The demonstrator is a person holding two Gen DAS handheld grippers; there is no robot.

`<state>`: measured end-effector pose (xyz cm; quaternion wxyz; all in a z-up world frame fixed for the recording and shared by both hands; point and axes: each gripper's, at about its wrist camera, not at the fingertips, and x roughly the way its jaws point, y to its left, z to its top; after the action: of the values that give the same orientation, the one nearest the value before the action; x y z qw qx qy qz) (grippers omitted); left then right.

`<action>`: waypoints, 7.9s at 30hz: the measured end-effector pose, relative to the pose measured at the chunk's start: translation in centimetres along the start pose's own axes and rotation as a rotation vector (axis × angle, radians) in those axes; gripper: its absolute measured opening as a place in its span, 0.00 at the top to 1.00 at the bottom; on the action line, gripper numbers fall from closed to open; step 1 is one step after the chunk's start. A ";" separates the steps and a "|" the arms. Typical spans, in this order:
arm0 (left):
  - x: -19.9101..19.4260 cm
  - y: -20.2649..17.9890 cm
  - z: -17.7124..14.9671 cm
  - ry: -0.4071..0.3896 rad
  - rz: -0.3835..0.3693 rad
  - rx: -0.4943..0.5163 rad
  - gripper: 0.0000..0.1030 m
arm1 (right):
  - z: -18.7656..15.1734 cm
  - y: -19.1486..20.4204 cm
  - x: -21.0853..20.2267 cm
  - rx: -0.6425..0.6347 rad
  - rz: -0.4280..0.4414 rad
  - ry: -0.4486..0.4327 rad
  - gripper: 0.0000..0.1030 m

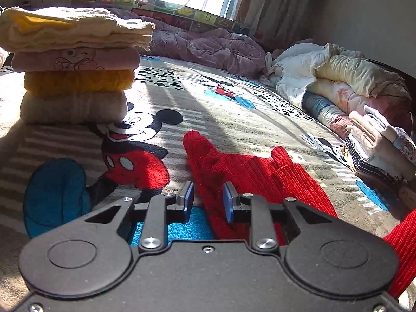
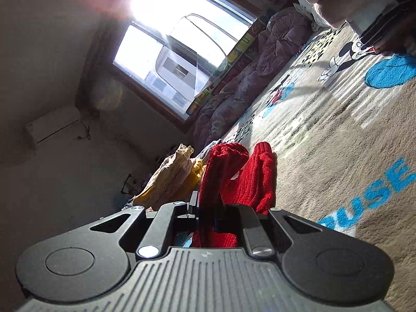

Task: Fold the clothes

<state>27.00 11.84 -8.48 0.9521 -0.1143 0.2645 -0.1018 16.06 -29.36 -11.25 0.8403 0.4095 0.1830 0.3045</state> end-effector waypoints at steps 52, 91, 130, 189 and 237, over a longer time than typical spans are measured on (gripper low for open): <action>6.4 -4.0 2.4 0.062 -0.043 0.289 0.69 | -0.4 -2.6 0.5 0.128 0.082 0.045 0.89; 1.8 -3.1 2.6 0.025 -0.061 0.299 0.82 | -0.4 -2.5 1.5 0.142 0.102 0.035 0.89; -13.0 -6.1 -10.3 0.080 -0.164 0.205 0.83 | 0.6 -1.8 2.1 0.120 -0.073 -0.065 0.89; -13.0 -7.7 -12.3 0.135 -0.403 0.412 0.52 | 5.8 9.9 10.9 -0.198 -0.393 0.178 0.89; -10.7 2.4 -8.1 0.169 -0.554 -0.265 0.47 | 0.1 12.0 16.9 -0.571 -0.353 0.338 0.69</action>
<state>14.04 15.56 -10.77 0.8397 -0.2960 0.3126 -0.3309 24.40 -12.41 -2.57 0.9181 0.0649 0.2946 0.2570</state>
